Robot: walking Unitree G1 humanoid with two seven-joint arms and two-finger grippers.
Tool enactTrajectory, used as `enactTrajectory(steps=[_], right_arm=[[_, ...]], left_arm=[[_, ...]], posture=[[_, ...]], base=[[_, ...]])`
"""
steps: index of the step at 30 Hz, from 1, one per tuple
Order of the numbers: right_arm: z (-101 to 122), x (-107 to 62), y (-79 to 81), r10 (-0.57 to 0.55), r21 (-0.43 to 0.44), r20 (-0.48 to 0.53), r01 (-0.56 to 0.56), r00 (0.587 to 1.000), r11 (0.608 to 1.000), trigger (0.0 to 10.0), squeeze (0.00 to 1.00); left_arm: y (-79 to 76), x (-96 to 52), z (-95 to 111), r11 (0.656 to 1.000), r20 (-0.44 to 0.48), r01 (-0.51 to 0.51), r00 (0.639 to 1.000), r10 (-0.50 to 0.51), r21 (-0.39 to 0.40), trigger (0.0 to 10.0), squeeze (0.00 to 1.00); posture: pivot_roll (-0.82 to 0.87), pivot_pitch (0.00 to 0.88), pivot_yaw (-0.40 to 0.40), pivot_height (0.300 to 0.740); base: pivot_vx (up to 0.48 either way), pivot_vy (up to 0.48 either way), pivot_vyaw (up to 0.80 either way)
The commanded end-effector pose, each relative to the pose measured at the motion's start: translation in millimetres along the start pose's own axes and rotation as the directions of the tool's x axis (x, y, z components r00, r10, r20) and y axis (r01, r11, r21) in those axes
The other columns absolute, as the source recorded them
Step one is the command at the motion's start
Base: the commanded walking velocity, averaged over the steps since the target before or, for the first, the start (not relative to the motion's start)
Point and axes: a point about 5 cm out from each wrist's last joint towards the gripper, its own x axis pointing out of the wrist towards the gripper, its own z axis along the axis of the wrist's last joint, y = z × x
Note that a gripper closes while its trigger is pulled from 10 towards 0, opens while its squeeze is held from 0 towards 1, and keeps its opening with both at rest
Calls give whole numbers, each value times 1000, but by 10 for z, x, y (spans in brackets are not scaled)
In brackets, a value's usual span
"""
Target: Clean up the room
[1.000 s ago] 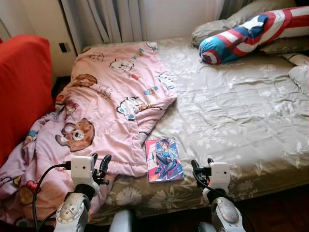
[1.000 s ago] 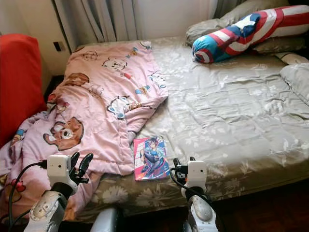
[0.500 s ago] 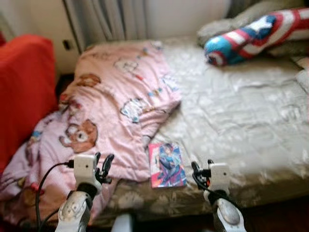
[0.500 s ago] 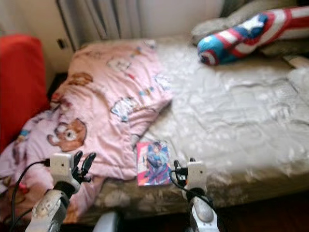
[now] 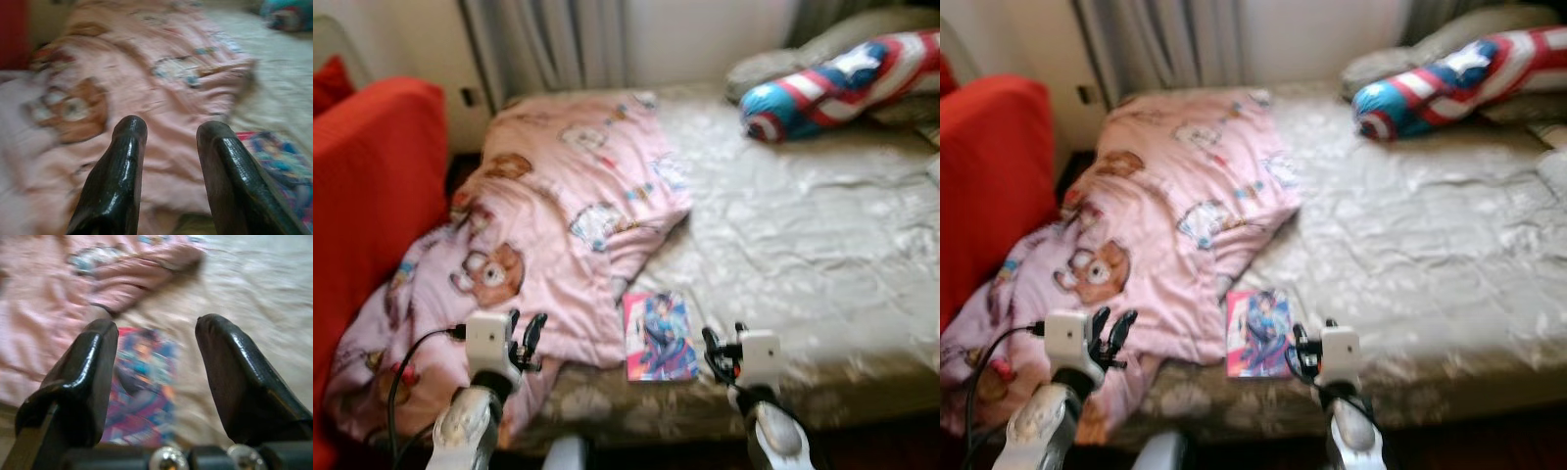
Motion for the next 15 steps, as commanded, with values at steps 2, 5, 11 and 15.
enactTrajectory(steps=[2, 5, 11, 15], right_arm=[[-35, -24, 11, -2, 5, -12, 2, 1000, 1000, 10000, 0], [-27, -19, 6, -3, 1, -8, 3, 1000, 1000, 10000, 0], [-20, -13, 5, 1, -2, -5, -1, 1000, 1000, 10000, 0], [-28, -17, 12, 7, -7, -9, -7, 1000, 1000, 10000, 0]], left_arm=[[-8, 6, 9, 1000, -2, 4, 1000, -4, 2, 10000, 0], [0, 3, -2, 1000, -5, 2, 1000, -2, 2, 10000, 0], [-14, 4, 7, 1000, -2, 5, 1000, -5, 1, 10000, 0], [-17, 3, 6, 1000, -3, 6, 1000, -6, 2, 10000, 0]], posture=[[34, 37, 18, 650], [35, 38, 17, 650], [34, 39, 17, 650], [35, 38, 18, 650]], base=[[0, 0, 0], [0, 0, 0], [0, 0, 0], [0, 0, 0]])
